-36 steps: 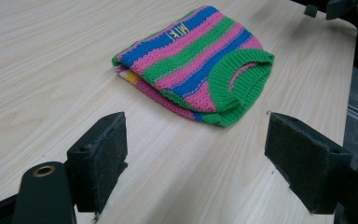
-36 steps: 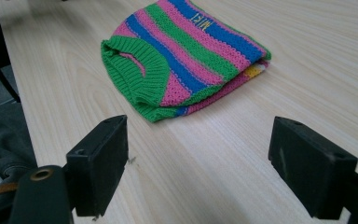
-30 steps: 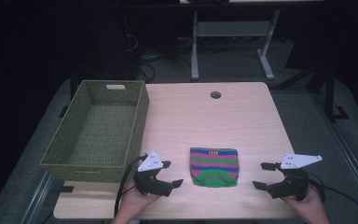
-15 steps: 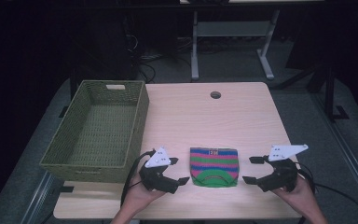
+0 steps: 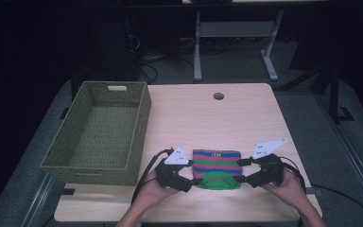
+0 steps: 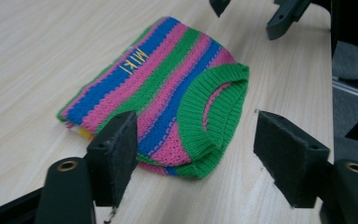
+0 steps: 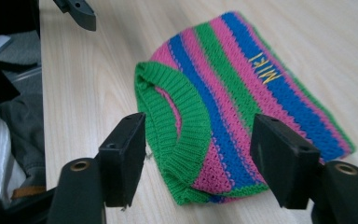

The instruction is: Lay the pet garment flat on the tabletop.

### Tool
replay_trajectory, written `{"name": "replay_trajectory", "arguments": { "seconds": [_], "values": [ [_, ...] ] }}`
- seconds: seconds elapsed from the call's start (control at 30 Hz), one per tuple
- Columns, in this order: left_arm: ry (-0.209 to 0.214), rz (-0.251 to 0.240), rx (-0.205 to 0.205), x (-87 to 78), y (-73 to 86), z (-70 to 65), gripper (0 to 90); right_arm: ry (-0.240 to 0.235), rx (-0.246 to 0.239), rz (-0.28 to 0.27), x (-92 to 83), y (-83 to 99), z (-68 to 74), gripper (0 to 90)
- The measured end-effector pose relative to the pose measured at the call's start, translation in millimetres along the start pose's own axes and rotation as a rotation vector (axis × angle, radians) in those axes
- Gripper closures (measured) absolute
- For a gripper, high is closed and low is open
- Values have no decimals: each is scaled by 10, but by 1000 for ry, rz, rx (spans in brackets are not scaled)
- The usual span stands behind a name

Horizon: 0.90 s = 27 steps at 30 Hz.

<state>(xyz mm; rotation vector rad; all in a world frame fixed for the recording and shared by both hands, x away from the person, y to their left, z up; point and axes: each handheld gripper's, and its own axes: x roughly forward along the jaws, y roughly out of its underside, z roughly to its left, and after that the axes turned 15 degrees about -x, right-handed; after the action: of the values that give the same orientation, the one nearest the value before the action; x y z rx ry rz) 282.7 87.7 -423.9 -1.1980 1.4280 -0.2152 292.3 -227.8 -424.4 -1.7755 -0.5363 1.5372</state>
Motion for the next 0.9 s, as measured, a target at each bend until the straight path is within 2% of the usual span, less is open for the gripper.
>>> {"name": "replay_trajectory", "arguments": {
  "seconds": [0.03,0.07,0.17,0.2,0.27,0.3,0.43,0.6,0.7,0.77,0.8,0.87,0.9],
  "values": [
    [0,0,0,0,0,0,335,0,0,0,0,0,0,365],
    [13,22,15,67,-5,-12,357,-24,-3,14,51,3,-15,421],
    [16,47,37,129,-11,-21,396,-39,-22,31,97,-1,-11,462],
    [32,57,41,190,-13,-25,427,-55,-28,48,137,-4,-6,505],
    [34,67,47,220,-16,-21,452,-63,-35,58,160,-3,-6,519],
    [39,82,47,261,-19,-16,457,-78,-34,90,215,3,-4,527],
    [29,135,55,365,-24,-8,493,-84,-31,109,263,27,-3,545],
    [17,182,49,457,-5,30,571,-74,-34,125,333,109,28,588],
    [14,181,52,463,-10,33,586,-69,-40,128,337,112,29,596],
    [9,183,53,464,-15,28,599,-53,-63,140,340,104,44,604],
    [3,188,60,465,-11,18,611,-41,-81,146,343,98,65,612],
    [-18,198,90,463,-6,7,630,-36,-79,149,339,93,81,629],
    [-18,198,90,463,-6,7,638,-36,-79,149,339,93,81,629]
  ]
}}
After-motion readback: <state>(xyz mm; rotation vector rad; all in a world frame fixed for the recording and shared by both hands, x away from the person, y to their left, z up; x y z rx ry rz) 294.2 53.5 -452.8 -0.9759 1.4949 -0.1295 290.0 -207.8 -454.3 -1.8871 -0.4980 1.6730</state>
